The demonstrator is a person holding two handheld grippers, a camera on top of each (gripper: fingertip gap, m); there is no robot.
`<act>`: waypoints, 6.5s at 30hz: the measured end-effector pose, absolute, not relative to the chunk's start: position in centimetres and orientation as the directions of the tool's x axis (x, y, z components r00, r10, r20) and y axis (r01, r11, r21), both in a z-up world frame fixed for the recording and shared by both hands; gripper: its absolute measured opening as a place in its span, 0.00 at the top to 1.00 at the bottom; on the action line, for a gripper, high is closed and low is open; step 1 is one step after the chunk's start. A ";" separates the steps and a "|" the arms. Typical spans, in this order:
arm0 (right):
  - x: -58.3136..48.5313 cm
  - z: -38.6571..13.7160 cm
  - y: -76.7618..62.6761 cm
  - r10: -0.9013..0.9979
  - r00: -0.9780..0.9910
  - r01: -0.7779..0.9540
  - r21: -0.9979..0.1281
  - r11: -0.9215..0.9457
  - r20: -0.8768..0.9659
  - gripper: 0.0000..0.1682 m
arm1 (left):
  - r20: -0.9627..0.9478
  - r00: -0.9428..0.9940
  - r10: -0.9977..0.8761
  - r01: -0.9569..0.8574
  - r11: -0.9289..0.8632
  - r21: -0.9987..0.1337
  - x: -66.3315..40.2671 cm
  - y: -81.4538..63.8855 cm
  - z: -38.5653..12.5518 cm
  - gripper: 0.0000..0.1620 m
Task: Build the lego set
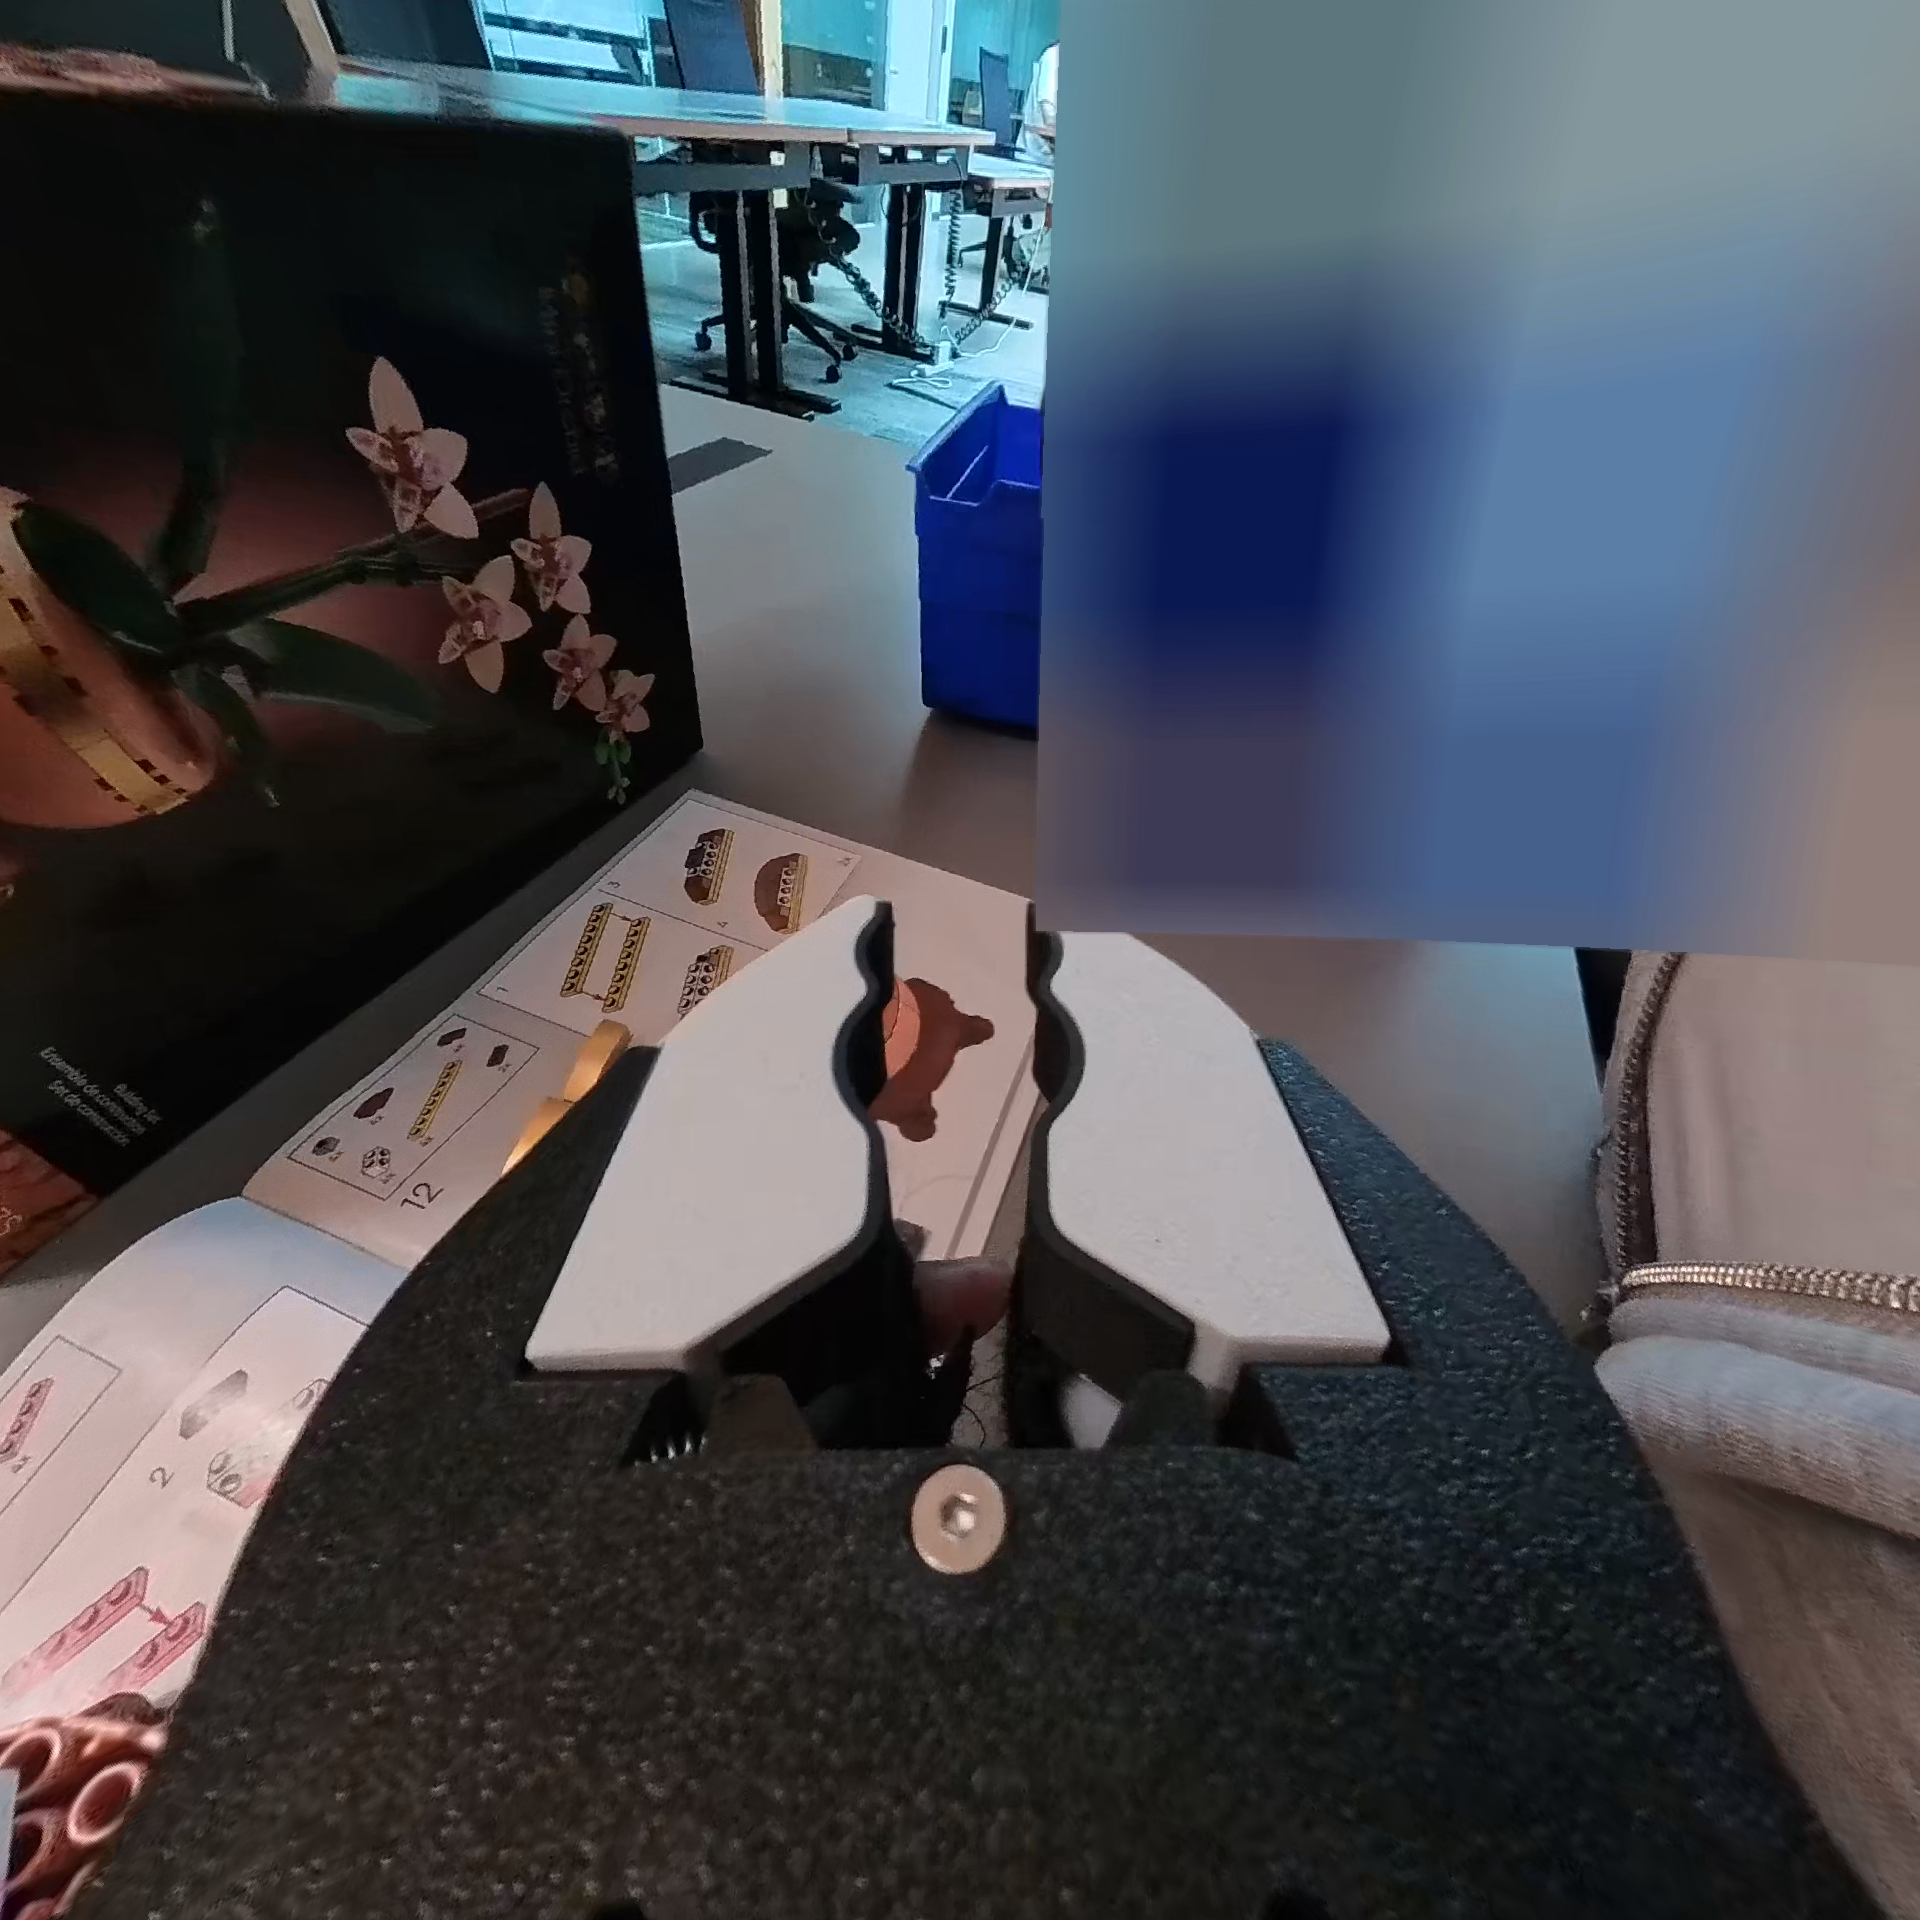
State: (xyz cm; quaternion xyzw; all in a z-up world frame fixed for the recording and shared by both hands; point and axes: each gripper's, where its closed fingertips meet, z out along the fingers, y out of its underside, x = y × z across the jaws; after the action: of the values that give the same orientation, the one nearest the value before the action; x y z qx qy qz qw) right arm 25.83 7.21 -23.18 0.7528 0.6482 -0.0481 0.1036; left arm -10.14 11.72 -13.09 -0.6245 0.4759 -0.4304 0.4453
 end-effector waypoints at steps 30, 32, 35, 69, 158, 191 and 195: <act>-8.4 -20.5 17.3 0.970 0.241 0.964 -0.124 -0.235 0.033 0.95 | -0.024 0.313 -0.949 -0.168 -0.031 -0.985 -22.1 6.9 -13.6 0.86; -7.7 -21.9 18.0 0.968 0.247 0.969 -0.044 -0.244 0.052 0.95 | -0.016 0.322 -0.947 -0.160 -0.037 -0.986 -22.3 7.0 -13.6 0.86; -7.5 -23.2 18.3 0.966 0.256 0.967 -0.002 -0.257 0.044 0.95 | -0.007 0.330 -0.944 -0.149 -0.045 -0.988 -22.5 7.2 -13.6 0.86; -8.3 -23.8 19.6 0.938 0.347 0.930 -0.135 -0.343 0.008 0.95 | 0.020 0.311 -0.950 -0.157 -0.072 -0.985 -21.9 8.6 -14.0 0.86; 21.9 -10.1 4.1 0.473 0.864 0.273 -0.949 -0.156 0.171 0.62 | 0.060 0.118 -0.991 -0.389 -0.101 -0.916 -1.1 9.1 -15.1 0.37; 21.1 -18.1 10.7 0.579 0.803 0.534 -0.599 -0.597 0.138 0.97 | 0.146 0.207 -0.968 -0.309 -0.206 -0.928 -9.0 9.7 -16.7 0.99; 20.8 -17.8 11.4 0.556 0.810 0.514 -0.683 -0.519 0.187 0.97 | 0.156 0.210 -0.965 -0.346 -0.223 -0.911 -9.6 9.6 -17.8 0.99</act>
State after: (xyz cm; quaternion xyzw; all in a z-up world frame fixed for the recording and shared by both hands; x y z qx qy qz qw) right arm 20.83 11.41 -17.83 0.8712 0.3069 -0.0276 -0.3822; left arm -9.60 9.61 -17.81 -0.6735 0.4866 -0.3975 0.3894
